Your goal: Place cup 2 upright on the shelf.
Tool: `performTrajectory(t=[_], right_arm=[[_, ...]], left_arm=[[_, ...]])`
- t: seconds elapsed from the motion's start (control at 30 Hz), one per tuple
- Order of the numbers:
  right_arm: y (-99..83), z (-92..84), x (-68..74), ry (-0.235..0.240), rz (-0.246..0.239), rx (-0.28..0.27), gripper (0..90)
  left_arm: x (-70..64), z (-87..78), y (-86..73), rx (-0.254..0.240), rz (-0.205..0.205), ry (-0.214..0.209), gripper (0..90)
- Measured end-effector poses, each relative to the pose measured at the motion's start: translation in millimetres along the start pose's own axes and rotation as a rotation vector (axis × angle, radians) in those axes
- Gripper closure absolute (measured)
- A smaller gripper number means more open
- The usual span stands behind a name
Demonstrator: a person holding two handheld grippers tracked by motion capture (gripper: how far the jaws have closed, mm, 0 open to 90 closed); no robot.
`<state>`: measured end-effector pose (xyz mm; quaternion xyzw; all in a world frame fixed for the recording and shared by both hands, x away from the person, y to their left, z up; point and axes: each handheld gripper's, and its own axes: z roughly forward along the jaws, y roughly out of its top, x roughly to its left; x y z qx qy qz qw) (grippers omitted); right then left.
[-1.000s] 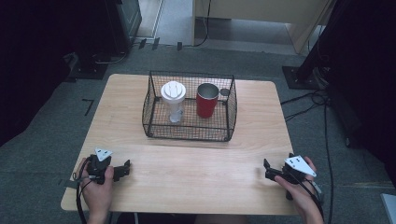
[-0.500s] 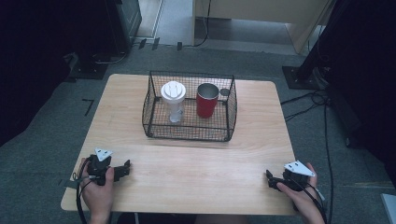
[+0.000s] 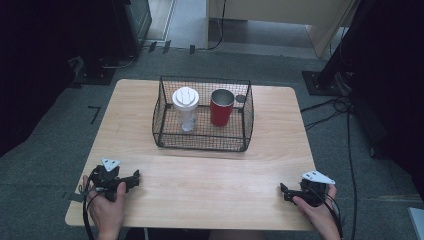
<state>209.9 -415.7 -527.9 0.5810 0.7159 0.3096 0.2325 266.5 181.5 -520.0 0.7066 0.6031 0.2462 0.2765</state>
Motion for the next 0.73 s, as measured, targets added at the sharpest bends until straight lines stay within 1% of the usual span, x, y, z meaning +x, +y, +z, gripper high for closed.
performTrajectory(t=[0.2,0.33,0.73], right_arm=[[0.0,0.0,-0.1,0.0,-0.001,0.001,0.0],[0.0,0.0,-0.2,0.001,0.0,0.0,0.0],[0.0,0.0,-0.2,0.001,0.0,0.0,0.0]], left_arm=[[-0.1,0.1,0.0,-0.001,0.0,0.0,0.1],[-1.2,0.7,0.7,-0.001,-0.01,0.01,0.0],[-1.2,0.8,0.6,-0.002,-0.011,0.01,0.1]])
